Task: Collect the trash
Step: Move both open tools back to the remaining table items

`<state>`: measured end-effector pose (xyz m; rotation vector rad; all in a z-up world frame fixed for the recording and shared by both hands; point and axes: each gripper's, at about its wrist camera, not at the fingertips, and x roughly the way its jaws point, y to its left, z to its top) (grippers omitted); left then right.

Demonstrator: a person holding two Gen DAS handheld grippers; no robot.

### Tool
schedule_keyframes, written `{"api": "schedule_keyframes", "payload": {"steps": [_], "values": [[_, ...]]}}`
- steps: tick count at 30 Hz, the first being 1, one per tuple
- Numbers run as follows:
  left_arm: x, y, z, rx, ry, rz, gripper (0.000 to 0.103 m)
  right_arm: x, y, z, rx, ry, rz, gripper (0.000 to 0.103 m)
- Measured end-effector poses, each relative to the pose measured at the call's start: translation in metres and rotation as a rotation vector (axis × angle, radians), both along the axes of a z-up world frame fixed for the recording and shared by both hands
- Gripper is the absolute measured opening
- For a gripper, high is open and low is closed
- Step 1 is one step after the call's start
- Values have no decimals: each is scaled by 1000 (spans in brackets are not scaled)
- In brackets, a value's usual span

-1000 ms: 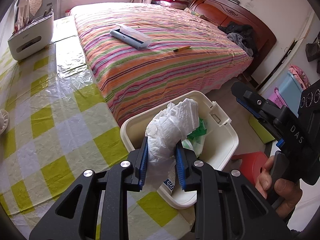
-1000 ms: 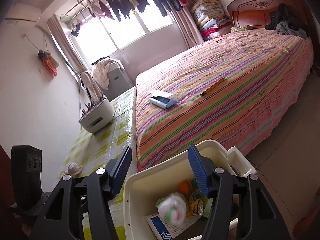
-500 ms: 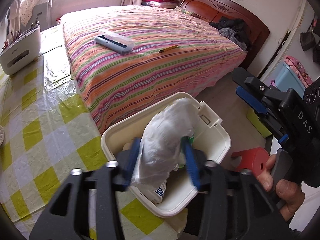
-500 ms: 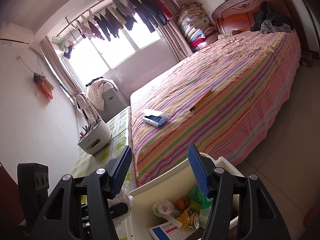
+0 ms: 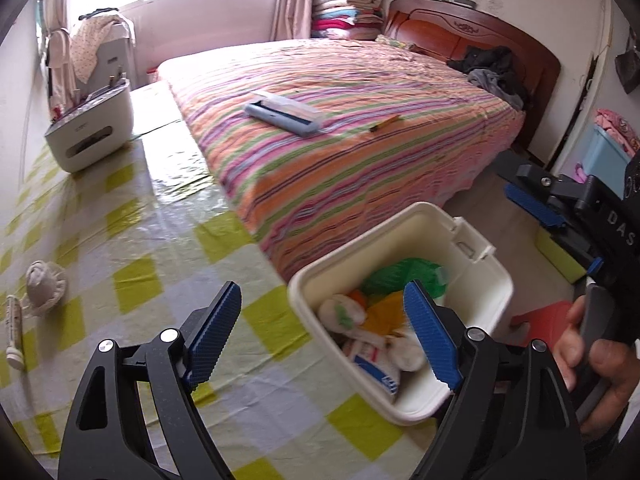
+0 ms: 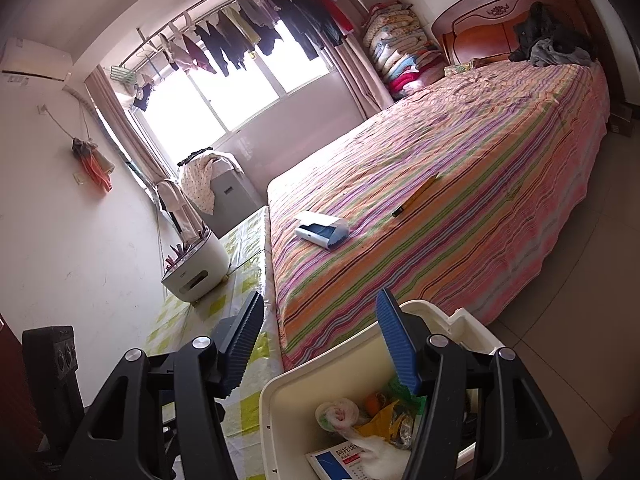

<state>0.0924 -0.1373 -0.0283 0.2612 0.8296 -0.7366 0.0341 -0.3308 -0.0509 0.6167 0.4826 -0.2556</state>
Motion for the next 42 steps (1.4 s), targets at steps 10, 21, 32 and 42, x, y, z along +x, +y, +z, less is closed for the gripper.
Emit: {"api": "schedule_keyframes", "payload": {"steps": [10,21,32,42], "values": [[32,43,4,-49,36,134,82,21,24,-4,6,25,68,57],[70,111,19,-40,-36,328,82,45,57,-8,9,50,145,58],[122,224,29,-45,2,598,82,68,94,-16,17,79,223,58],[179,324,-5,-22,170,768,82,88,134,-22,13,98,299,58]]}}
